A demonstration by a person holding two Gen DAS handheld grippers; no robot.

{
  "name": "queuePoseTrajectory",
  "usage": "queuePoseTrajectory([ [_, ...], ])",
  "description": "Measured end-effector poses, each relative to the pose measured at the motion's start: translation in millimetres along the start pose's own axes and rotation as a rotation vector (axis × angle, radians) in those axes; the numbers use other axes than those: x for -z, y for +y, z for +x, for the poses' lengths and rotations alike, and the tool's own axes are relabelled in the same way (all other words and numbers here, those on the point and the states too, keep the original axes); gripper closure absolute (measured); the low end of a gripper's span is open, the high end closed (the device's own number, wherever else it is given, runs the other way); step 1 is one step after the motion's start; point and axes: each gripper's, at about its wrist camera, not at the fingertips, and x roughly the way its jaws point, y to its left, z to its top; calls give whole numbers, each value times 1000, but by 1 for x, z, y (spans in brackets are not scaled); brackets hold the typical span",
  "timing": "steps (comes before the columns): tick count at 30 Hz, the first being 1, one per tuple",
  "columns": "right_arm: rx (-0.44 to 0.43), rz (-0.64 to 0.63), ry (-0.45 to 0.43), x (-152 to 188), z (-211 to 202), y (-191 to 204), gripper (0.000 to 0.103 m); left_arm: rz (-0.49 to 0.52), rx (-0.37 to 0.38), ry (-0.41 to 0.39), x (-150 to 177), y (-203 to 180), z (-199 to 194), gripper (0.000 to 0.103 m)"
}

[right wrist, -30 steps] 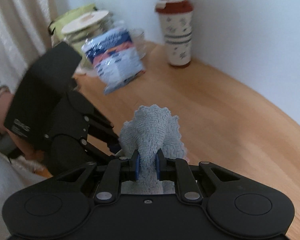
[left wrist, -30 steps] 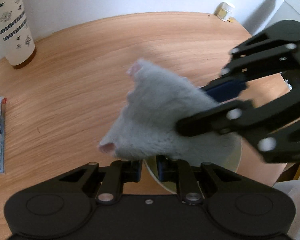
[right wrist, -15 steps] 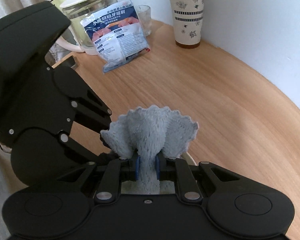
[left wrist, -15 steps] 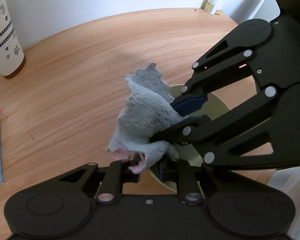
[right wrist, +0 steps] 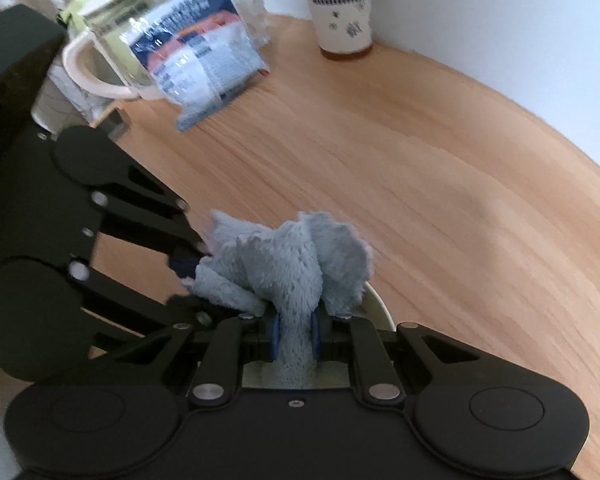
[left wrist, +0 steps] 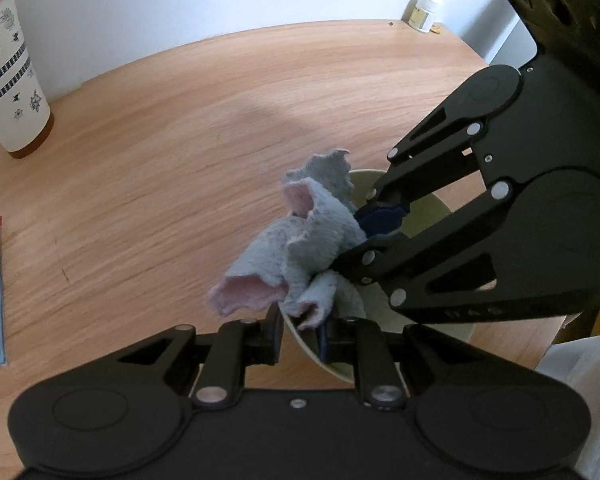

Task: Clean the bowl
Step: 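Lower the cloth into the bowl with the right tool while left holds bowl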

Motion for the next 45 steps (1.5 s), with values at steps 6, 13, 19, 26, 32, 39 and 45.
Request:
queuePoseTrajectory([
  [6, 46, -75, 63, -2, 4, 7, 90, -27, 4, 6, 1, 22, 8, 87],
  [13, 52, -239, 154, 5, 6, 19, 89, -55, 30, 20, 4, 52, 20, 88],
  [19, 23, -201, 140, 2, 4, 13, 89, -51, 30, 28, 4, 80, 31, 89],
  [26, 36, -159, 47, 4, -2, 6, 89, -29, 35, 11, 6, 117, 40, 88],
  [32, 61, -145, -19, 6, -5, 8, 89, -39, 11, 14, 5, 157, 52, 88],
  [39, 104, -88, -88, -2, -25, 4, 90, -74, -13, 13, 1, 207, 67, 88],
  [45, 176, -115, -76, 2, -29, 9, 90, -100, -16, 7, -3, 251, 83, 88],
])
